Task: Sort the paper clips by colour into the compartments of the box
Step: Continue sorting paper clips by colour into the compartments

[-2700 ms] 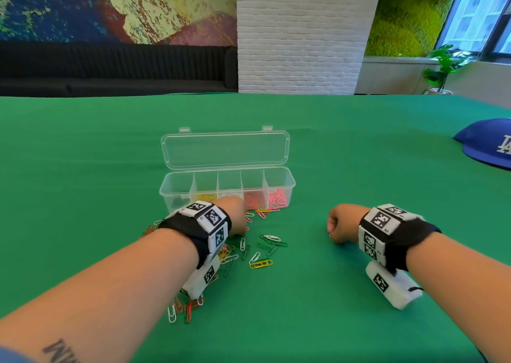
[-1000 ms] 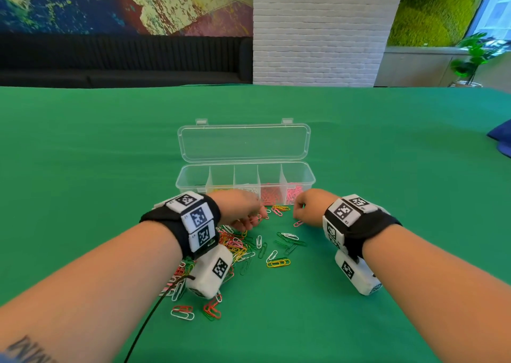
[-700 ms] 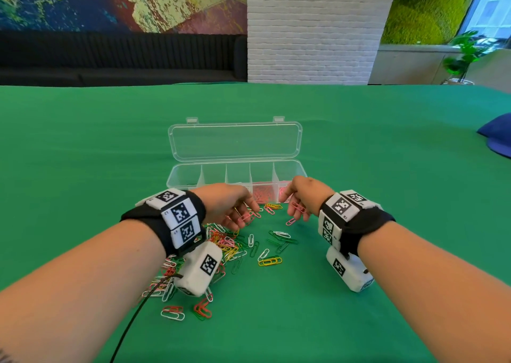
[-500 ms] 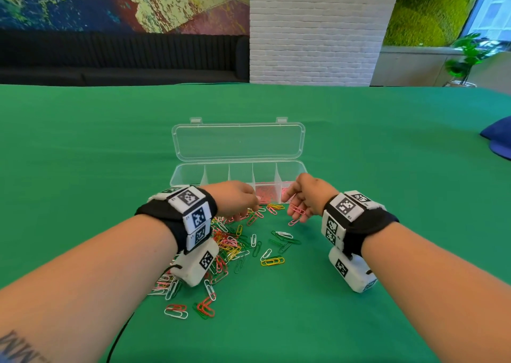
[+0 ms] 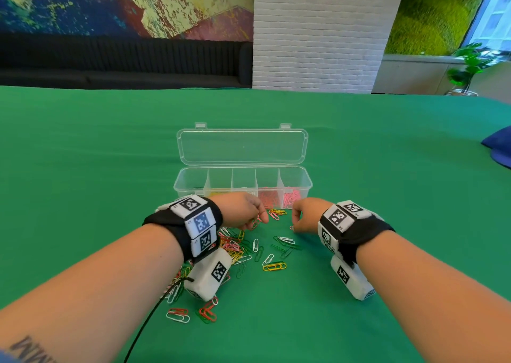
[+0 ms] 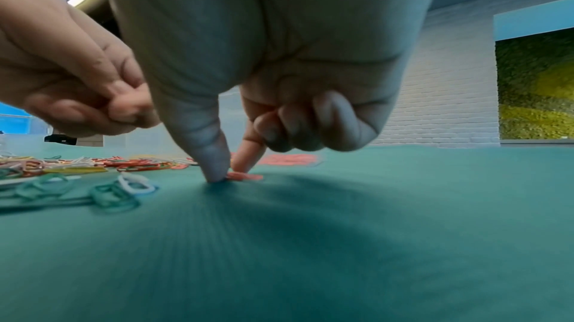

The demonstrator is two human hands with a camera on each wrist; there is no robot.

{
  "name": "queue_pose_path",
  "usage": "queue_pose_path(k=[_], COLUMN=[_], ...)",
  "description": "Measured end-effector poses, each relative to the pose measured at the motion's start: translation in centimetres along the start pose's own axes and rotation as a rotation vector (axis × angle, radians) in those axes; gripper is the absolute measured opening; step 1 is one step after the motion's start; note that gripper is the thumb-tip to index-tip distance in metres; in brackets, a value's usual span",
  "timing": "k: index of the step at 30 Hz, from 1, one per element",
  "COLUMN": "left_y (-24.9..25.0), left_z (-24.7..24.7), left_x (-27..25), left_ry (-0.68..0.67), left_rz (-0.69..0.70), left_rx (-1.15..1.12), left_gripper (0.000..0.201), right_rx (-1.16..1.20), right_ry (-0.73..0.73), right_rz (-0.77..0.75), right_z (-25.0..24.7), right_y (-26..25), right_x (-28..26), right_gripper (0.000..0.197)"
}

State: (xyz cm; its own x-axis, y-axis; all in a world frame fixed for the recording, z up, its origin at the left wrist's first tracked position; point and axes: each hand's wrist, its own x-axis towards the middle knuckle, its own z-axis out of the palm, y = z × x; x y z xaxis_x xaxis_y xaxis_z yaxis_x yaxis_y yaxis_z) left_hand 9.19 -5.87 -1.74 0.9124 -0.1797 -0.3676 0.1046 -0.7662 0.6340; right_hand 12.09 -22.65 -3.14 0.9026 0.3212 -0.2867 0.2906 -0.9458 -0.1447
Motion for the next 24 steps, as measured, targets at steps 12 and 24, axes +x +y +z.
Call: queue_pose_path(k=[12,24], left_y=[0.2,0.6], left_z=[-0.9,0.6], left_x=[-1.4,0.1], left_ry=[0.1,0.171], left_rz=[0.015,0.12], left_rx=[0.476,0.717], left_gripper=[0.029,0.023], right_rx=[-0.036,0.057], right_ry=[-0.085,0.005], right_rz=[0.041,-0.014], right_z=[0.2,-0.1], right_y=[-0.7,-0.8], right_x=[-0.2,-0.5], right_gripper=[0.027,0.027])
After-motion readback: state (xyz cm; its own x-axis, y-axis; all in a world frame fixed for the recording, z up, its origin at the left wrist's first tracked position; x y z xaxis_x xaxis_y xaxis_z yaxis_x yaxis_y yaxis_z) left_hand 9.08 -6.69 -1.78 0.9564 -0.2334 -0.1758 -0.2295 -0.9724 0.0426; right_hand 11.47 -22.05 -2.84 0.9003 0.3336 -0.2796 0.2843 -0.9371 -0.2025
